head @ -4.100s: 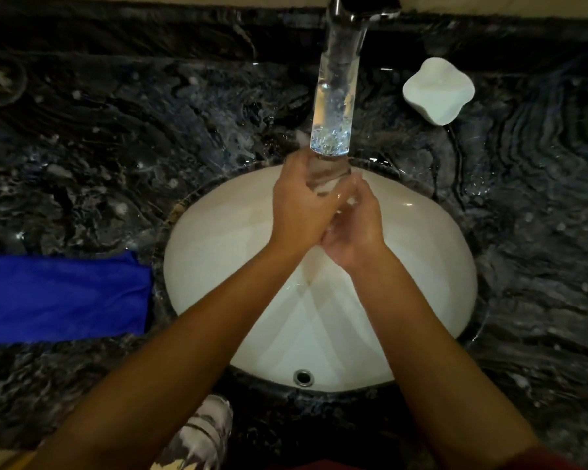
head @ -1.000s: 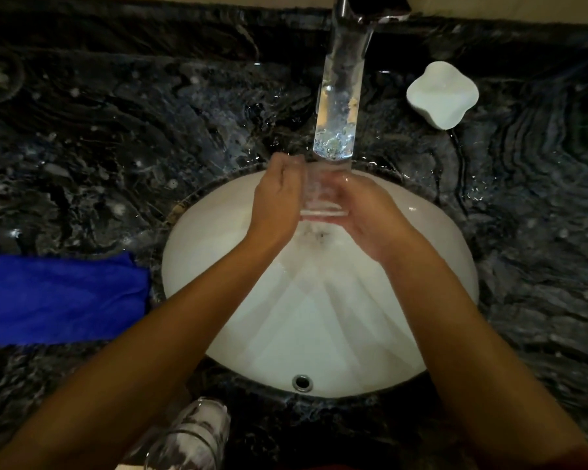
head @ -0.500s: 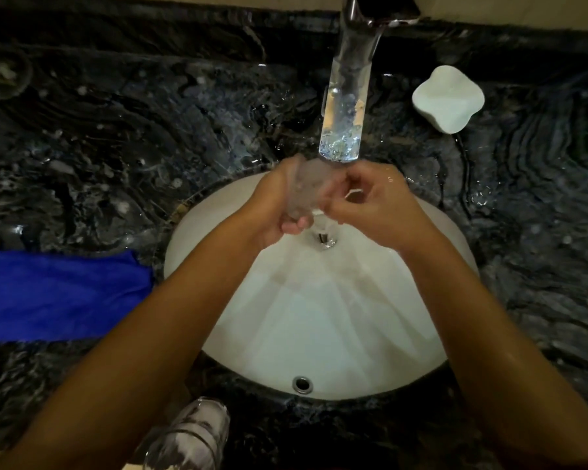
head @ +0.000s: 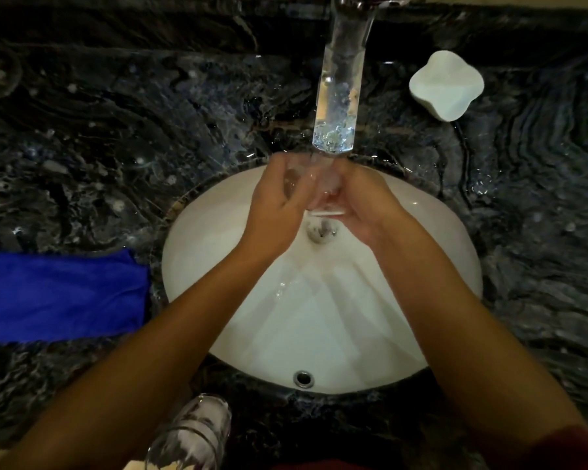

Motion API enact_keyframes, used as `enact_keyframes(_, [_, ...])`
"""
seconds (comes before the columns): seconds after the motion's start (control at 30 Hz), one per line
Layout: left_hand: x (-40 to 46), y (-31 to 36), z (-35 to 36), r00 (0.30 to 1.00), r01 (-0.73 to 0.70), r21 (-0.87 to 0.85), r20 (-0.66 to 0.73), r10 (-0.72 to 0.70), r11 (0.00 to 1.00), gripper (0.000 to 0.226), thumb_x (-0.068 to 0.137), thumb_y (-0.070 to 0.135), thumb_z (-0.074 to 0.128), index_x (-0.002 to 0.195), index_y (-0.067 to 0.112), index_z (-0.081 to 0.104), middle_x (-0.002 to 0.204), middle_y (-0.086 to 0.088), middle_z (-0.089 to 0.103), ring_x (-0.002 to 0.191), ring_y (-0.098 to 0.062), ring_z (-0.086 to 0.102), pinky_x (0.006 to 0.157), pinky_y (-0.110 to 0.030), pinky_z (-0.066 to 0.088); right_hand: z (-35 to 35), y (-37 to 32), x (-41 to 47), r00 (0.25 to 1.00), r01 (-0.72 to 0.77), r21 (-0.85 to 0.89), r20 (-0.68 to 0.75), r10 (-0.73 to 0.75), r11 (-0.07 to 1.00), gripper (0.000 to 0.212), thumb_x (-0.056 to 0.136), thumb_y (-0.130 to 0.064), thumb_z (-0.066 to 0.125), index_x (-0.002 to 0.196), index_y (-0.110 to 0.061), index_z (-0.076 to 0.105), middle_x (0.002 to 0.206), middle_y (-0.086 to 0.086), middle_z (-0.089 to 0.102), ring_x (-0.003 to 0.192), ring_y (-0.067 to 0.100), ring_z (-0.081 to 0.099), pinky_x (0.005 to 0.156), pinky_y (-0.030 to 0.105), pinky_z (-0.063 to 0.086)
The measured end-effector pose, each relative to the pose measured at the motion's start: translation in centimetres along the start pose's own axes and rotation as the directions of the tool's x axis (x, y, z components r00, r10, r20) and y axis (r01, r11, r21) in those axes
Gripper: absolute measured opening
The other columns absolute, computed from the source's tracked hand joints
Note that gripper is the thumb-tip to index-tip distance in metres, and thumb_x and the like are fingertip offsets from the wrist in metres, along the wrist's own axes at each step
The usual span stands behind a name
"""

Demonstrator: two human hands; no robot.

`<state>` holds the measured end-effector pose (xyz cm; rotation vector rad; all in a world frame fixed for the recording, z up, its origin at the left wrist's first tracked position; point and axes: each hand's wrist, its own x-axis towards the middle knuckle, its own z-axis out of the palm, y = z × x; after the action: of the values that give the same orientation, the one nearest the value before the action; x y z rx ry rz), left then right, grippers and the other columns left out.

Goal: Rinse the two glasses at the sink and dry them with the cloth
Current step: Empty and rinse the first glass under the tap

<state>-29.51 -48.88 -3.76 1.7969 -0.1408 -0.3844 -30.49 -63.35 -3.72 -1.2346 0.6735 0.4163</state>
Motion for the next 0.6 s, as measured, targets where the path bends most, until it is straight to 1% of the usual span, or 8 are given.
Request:
enact_keyframes(0.1, [-0.5,-0.8,-0.2,0.974,-0.225,0.133,0.042,0.221,0.965,0.028,0.092,0.028,0.072,0.114,0.02,0.057,0.114,-0.009,0.062,0.103,-0.006,0.058,0.086,-0.015,0.042,0.4,0.2,0.4,0.997,-0.025,0.106,-0.064,0.031,0.994,0.031,0.101,-0.023,0.054,0.116,-0.006,0.075,0.104,0.012,0.078,0.093,0.032,0.072,0.082,0.046,0.056])
enact_keyframes(0.2, [-0.3,-1.2,-0.8,0.96,-0.269,0.229,0.142,0.241,0.935,0.054,0.081,0.026,0.086,0.125,0.011,0.058,0.122,-0.01,0.061,0.108,-0.015,0.061,0.088,-0.02,0.047,0.4,0.4,0.4,0.995,-0.044,0.106,-0.09,0.054,0.993,0.019,0.094,-0.03,0.068,0.089,-0.02,0.084,0.073,0.004,0.067,0.065,0.021,0.059,0.066,0.034,0.052])
enact_keyframes(0.23, [-0.4,-1.2,-1.1,0.968,-0.233,0.249,0.155,0.198,0.94,0.06,0.08,0.031,0.087,0.129,0.014,0.057,0.121,-0.006,0.063,0.104,-0.013,0.063,0.085,-0.024,0.051,0.6,0.3,0.3,0.993,-0.041,0.056,-0.112,0.047,0.998,0.021,0.093,-0.031,0.068,0.082,-0.021,0.083,0.07,-0.002,0.065,0.062,0.018,0.054,0.062,0.031,0.049])
enact_keyframes(0.3, [-0.7,-1.1,-1.0,0.984,-0.136,0.235,0.148,0.103,0.962,0.059,0.08,0.037,0.087,0.126,0.026,0.051,0.113,0.001,0.067,0.093,-0.011,0.067,0.076,-0.029,0.056,0.6,-0.1,-0.1,0.977,0.002,-0.046,-0.214,-0.012,0.999,0.023,0.094,-0.026,0.063,0.077,-0.018,0.075,0.069,-0.006,0.071,0.062,0.013,0.061,0.063,0.028,0.049])
enact_keyframes(0.4, [-0.6,-0.6,-0.3,0.984,0.155,-0.021,0.094,-0.153,0.988,0.044,0.088,0.033,0.081,0.118,0.029,0.05,0.105,-0.009,0.07,0.067,-0.019,0.068,0.05,-0.035,0.054,1.0,0.0,-1.1,0.939,0.16,-0.133,-0.284,-0.192,0.978,0.03,0.099,-0.01,0.059,0.07,-0.017,0.065,0.063,0.004,0.065,0.057,0.013,0.06,0.06,0.025,0.048])
enact_keyframes(0.43, [-0.3,-0.6,-0.2,0.956,0.291,-0.176,0.099,-0.277,0.941,0.036,0.093,0.034,0.075,0.118,0.023,0.052,0.099,-0.014,0.068,0.058,-0.022,0.063,0.045,-0.032,0.049,1.2,0.2,-1.6,0.935,0.23,-0.145,-0.241,-0.26,0.962,0.029,0.099,-0.009,0.061,0.07,-0.016,0.064,0.064,0.007,0.063,0.058,0.015,0.059,0.06,0.025,0.049])
enact_keyframes(0.5, [0.3,-0.6,-0.4,0.859,0.506,-0.423,0.171,-0.483,0.752,0.04,0.096,0.047,0.06,0.114,0.011,0.057,0.08,-0.013,0.058,0.045,-0.019,0.049,0.04,-0.024,0.037,1.5,0.5,-2.3,0.93,0.326,-0.104,-0.144,-0.338,0.94,0.021,0.1,-0.013,0.066,0.079,-0.013,0.067,0.062,0.005,0.065,0.056,0.013,0.062,0.058,0.02,0.05])
enact_keyframes(0.6, [0.4,-0.2,-1.1,0.757,0.641,-0.508,0.298,-0.582,0.574,0.041,0.098,0.053,0.047,0.096,0.015,0.063,0.073,-0.003,0.052,0.039,-0.01,0.042,0.036,-0.016,0.023,1.5,1.1,-2.3,0.917,0.372,-0.115,-0.111,-0.384,0.921,0.022,0.103,-0.015,0.062,0.083,-0.014,0.071,0.059,-0.001,0.069,0.051,0.009,0.064,0.053,0.018,0.049])
